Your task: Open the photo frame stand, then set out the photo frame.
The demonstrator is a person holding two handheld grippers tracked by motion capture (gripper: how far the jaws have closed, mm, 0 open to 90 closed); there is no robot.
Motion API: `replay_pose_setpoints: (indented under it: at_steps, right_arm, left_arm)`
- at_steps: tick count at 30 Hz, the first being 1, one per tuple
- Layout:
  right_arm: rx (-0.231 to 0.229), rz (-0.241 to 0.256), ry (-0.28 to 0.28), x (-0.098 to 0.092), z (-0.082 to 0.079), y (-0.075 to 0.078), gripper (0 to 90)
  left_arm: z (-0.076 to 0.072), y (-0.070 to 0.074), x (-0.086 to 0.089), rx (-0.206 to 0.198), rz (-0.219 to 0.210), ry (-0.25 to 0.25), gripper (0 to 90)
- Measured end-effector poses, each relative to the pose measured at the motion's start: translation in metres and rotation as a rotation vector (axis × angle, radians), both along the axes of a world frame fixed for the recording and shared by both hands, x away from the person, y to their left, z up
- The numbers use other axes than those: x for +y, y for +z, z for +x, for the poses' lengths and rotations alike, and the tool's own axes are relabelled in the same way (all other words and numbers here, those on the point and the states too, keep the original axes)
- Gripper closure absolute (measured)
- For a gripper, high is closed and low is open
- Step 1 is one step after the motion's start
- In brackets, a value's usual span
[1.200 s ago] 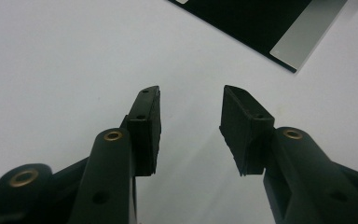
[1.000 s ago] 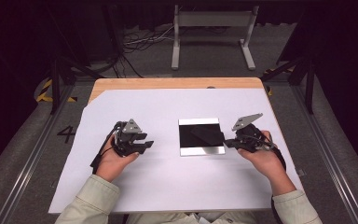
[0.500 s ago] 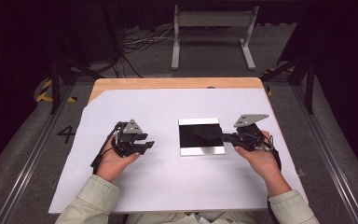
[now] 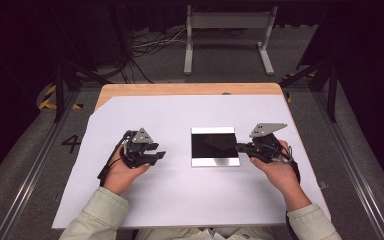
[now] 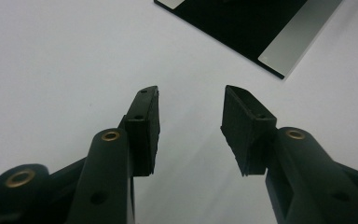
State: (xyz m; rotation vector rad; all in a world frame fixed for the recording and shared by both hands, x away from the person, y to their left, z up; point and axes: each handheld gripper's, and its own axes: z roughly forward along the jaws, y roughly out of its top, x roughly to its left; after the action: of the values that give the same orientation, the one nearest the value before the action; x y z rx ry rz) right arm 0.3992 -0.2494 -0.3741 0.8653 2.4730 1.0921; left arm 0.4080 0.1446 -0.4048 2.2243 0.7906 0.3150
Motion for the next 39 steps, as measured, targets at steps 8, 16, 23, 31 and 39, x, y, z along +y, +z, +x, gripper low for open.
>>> replay_pose_setpoints:
  at_steps: [8, 16, 23, 31, 39]
  right_arm:
    - [0.029, -0.022, -0.005, -0.014, -0.003, 0.013, 86.4]
    - [0.024, -0.005, -0.04, -0.022, -0.005, 0.02, 76.0]
    - [0.007, 0.025, -0.066, -0.029, -0.004, 0.024, 65.4]
    - [0.022, 0.065, -0.149, -0.035, 0.0, 0.025, 53.6]
    - [0.081, 0.183, -0.208, -0.045, 0.007, 0.023, 49.8]
  left_arm:
    - [0.002, -0.001, -0.001, 0.0, -0.002, -0.002, 57.1]
    - [0.003, -0.001, 0.0, 0.008, -0.009, 0.008, 56.1]
    - [0.003, -0.001, 0.0, 0.01, -0.006, 0.008, 55.6]
    - [0.004, -0.002, 0.0, 0.009, -0.008, 0.009, 55.5]
    - [0.004, -0.003, 0.0, 0.013, -0.009, 0.013, 54.1]
